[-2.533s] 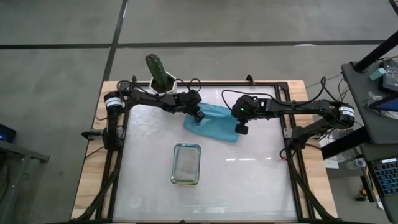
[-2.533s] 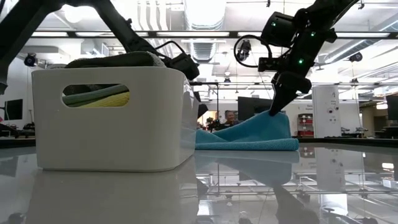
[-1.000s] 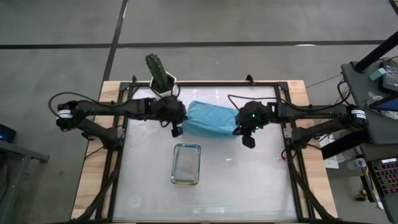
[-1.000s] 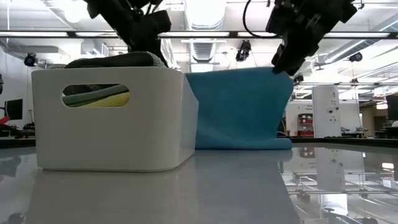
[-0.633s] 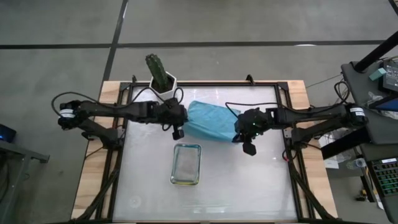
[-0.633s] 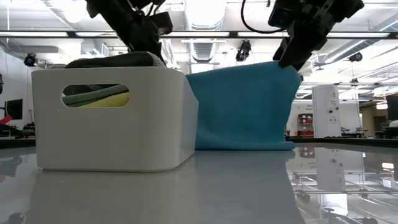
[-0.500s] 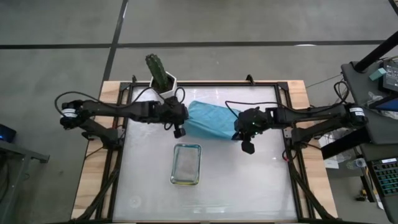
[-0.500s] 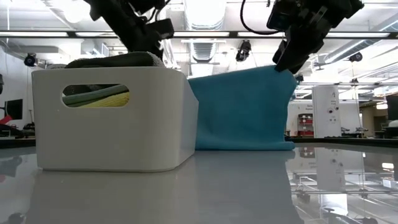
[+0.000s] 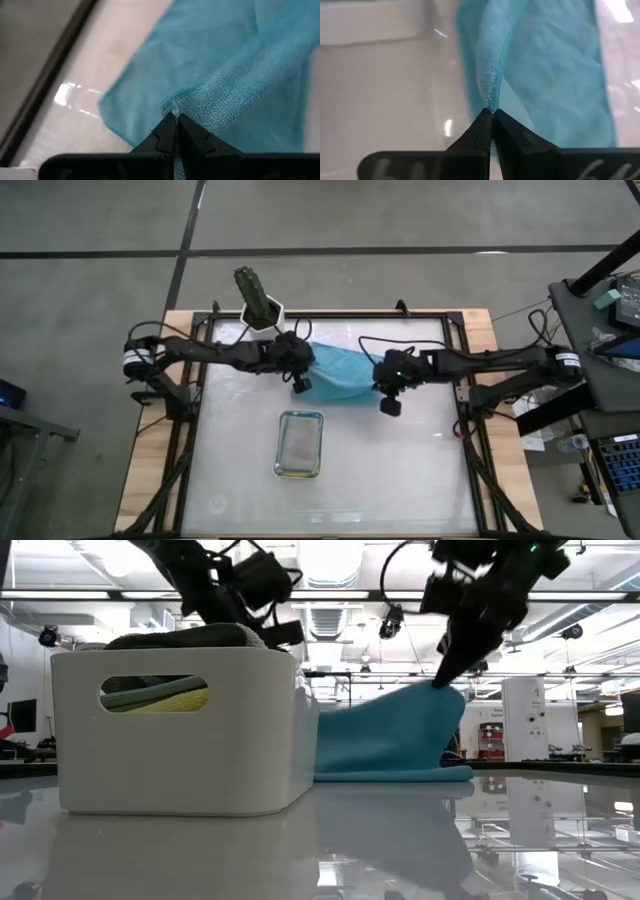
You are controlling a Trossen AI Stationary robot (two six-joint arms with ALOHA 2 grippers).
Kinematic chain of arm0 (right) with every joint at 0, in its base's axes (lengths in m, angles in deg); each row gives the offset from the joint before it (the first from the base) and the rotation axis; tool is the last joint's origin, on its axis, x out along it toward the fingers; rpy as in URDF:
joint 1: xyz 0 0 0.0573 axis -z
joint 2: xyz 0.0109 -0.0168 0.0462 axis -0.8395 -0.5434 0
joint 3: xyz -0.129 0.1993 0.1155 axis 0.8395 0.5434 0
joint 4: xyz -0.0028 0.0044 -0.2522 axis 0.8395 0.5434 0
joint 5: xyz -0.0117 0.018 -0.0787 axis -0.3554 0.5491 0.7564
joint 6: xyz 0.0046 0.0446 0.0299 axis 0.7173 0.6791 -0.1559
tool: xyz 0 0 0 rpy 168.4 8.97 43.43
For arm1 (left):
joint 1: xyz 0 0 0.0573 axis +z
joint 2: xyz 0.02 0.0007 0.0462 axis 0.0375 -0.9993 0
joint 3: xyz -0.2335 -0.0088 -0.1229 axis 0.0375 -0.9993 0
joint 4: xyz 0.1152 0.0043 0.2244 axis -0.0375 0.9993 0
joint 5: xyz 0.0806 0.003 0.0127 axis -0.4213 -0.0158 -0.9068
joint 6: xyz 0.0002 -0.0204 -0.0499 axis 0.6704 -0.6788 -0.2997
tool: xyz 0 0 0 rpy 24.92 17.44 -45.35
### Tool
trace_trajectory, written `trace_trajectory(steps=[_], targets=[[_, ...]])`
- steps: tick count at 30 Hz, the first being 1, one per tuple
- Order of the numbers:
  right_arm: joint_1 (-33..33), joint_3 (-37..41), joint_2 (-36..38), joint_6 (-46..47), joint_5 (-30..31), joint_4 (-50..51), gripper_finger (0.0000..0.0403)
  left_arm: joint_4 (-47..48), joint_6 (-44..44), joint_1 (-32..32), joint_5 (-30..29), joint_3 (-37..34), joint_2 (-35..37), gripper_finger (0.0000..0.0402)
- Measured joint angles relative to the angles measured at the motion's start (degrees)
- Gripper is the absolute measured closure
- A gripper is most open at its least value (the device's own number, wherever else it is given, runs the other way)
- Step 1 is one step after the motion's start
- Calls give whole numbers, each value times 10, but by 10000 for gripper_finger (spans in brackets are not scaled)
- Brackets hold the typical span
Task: Fold microfiber towels
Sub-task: Fold the blue microfiber towel
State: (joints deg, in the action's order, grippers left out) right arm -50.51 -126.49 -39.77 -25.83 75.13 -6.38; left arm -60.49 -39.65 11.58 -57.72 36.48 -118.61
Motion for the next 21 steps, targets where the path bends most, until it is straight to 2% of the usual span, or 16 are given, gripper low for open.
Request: trace_trajectory(steps=[4,10,18,21], targets=[[35,0,-28,-19,33,2,394,-28,1,24,-29,0,-12,401],[100,0,-61,-46,78,0,394,-52,1,57,-33,0,-39,401],[160,0,-109,-86,82,-22,394,-105,9,68,-34,1,-80,401],[171,0,-133,-102,83,-43,394,-107,15,72,-52,3,-88,401]])
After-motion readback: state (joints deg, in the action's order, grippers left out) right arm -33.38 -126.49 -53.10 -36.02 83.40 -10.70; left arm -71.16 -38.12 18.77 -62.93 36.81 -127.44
